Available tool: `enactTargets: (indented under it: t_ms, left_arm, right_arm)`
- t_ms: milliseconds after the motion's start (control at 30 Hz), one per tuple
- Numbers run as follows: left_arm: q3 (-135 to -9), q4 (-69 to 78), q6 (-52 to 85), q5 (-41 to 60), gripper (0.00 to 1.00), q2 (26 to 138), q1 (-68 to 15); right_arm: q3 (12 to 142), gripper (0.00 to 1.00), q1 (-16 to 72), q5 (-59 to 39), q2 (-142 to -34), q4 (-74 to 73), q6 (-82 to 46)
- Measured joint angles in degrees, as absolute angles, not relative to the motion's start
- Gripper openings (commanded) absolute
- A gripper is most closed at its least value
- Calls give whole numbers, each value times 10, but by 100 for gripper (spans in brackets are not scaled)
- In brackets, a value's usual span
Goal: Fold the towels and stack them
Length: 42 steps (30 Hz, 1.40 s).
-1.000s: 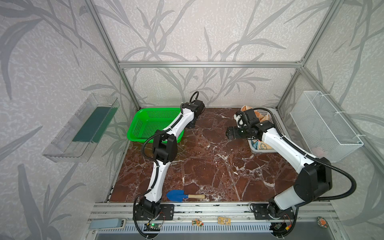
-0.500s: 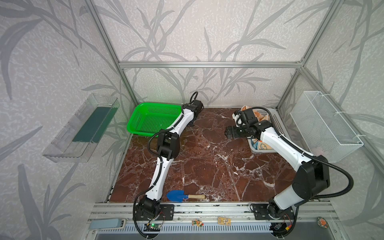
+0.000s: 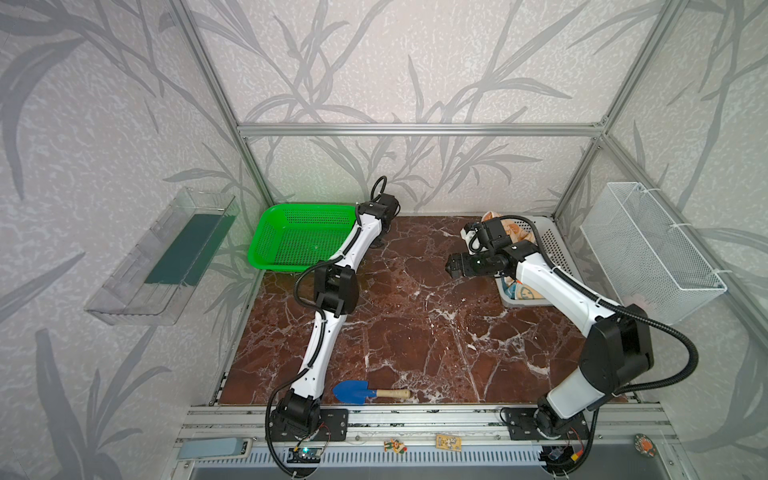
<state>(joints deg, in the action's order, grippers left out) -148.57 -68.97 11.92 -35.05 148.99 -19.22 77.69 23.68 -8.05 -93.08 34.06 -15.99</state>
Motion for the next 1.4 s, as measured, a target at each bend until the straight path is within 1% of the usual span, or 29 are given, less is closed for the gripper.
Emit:
enactTargets:
  t_ms: [67, 100, 233, 300, 333, 367, 400, 433, 633, 767, 867, 1033, 1200, 1333, 1400]
  left_arm:
    - [-1486, -689, 124, -348, 37, 1490, -191]
    - [-1486, -689, 125, -349, 41, 1490, -190]
    - [-1487, -688, 130, -349, 50, 1489, -190]
    - [-1487, -688, 132, -346, 56, 1489, -190]
    - [-1487, -688, 134, -345, 61, 1488, -190]
    - [-1487, -688, 137, -343, 70, 1487, -190]
    - [-1487, -688, 138, -341, 86, 1486, -191]
    - [-1487, -689, 141, -339, 98, 1484, -191]
    - [-1487, -686, 144, -329, 99, 1453, -199]
    - [-1478, -684, 141, -329, 99, 1416, -218]
    - [-1457, -681, 140, -329, 99, 1379, -243]
    - [-1410, -662, 131, -342, 99, 1316, -318]
    - [-1353, -621, 120, -359, 99, 1270, -426]
    - [-1310, -585, 110, -358, 99, 1257, -498]
    - [-1267, -551, 109, -349, 99, 1242, -524]
  right_arm:
    - [777, 99, 237, -81, -931, 341, -161]
    - [777, 99, 237, -81, -931, 341, -161]
    - [777, 99, 237, -80, -931, 343, -161]
    - [777, 99, 237, -80, -930, 348, -161]
    - [777, 99, 237, -80, -930, 350, -161]
    - [777, 99, 237, -79, -929, 352, -160]
    - [777, 99, 237, -78, -928, 355, -160]
    - [777, 99, 237, -76, -926, 358, -160]
    - [777, 99, 237, -46, -899, 384, -154]
    - [767, 99, 230, -22, -850, 391, -152]
    - [761, 99, 210, 2, -817, 397, -154]
    - [720, 99, 140, 42, -778, 397, -180]
    - [663, 99, 76, 87, -764, 396, -213]
    - [639, 99, 52, 105, -767, 397, -237]
    - [632, 99, 43, 111, -769, 390, -252]
